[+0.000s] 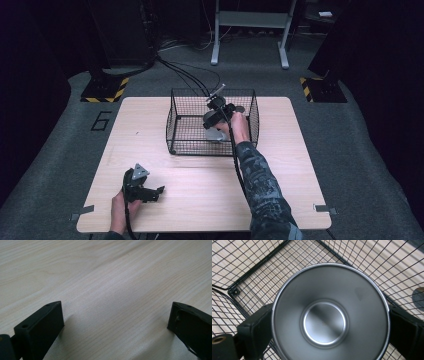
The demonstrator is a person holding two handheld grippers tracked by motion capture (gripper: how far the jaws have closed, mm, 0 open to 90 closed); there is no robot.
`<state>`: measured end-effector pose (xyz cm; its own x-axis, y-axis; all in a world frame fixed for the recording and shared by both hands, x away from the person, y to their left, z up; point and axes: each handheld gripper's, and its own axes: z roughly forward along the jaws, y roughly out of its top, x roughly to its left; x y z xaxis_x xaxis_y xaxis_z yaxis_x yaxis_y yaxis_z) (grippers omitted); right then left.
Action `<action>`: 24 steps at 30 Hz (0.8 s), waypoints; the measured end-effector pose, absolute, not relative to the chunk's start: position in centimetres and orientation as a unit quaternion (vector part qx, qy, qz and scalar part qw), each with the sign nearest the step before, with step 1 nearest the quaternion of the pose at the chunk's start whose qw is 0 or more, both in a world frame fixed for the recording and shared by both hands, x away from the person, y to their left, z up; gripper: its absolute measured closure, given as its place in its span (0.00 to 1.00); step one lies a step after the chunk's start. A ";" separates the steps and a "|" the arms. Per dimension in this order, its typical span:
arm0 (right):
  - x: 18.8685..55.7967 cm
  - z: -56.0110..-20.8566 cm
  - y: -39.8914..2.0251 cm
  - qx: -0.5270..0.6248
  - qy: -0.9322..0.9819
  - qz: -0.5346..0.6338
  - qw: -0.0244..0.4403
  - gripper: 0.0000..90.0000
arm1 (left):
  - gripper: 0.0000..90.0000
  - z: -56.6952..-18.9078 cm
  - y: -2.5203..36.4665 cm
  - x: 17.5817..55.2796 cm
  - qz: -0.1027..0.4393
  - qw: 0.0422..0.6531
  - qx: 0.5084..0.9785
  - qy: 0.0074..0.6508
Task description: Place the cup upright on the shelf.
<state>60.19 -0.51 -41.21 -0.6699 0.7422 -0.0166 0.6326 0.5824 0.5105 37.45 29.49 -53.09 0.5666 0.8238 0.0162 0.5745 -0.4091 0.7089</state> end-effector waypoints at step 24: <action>59.0 -39.0 -3.0 0.410 0.856 0.291 0.120 0.00 | 0.00 -53.2 29.5 37.5 0.192 0.339 0.815 0.428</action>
<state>59.01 -3.00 -39.03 -0.6350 0.7718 0.0338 0.6326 0.4943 0.5962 37.49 29.45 -53.17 0.5602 0.8280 0.0227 0.5674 -0.4035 0.7178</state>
